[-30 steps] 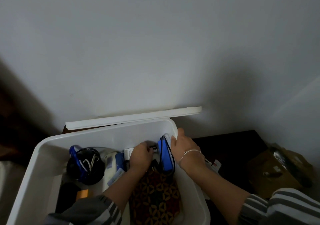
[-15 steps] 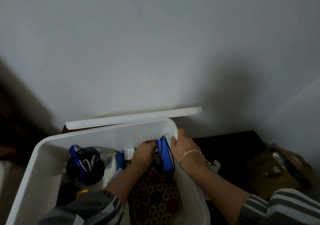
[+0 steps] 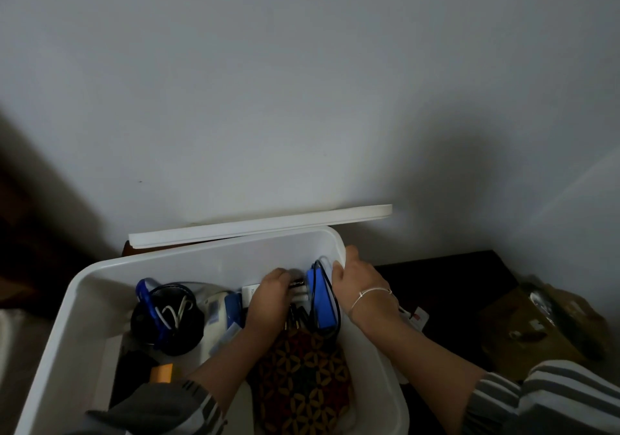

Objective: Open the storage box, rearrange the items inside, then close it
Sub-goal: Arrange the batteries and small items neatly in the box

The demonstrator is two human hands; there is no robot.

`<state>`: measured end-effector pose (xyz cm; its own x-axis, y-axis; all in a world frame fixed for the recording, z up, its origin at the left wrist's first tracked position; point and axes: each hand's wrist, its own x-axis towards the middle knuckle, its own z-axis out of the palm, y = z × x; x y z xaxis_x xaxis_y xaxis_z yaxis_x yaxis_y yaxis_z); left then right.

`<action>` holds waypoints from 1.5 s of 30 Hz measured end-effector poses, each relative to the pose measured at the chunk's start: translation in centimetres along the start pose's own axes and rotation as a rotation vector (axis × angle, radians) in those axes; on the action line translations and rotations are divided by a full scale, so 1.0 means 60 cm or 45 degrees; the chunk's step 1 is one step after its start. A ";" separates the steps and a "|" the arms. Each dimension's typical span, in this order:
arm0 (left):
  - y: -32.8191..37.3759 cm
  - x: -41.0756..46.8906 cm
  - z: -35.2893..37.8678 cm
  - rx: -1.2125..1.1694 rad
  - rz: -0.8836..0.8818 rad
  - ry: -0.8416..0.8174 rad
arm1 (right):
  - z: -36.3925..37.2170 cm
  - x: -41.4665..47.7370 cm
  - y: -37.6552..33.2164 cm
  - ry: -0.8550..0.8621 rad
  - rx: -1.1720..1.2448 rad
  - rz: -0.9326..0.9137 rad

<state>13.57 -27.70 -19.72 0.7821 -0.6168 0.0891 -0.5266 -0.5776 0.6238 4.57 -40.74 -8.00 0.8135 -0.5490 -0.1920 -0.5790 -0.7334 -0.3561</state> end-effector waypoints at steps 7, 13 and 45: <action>0.038 0.011 -0.024 -1.151 -1.333 -0.118 | 0.004 0.001 0.004 0.021 -0.006 -0.001; 0.064 0.019 -0.042 -1.449 -1.384 -0.096 | 0.005 0.003 0.004 0.032 -0.009 0.003; 0.023 -0.017 -0.004 0.422 0.138 -0.040 | -0.004 -0.004 -0.002 0.005 -0.004 0.005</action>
<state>12.12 -27.74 -18.77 0.7078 -0.6971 0.1142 -0.6897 -0.6469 0.3254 4.45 -40.61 -7.68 0.8110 -0.5533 -0.1900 -0.5823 -0.7327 -0.3523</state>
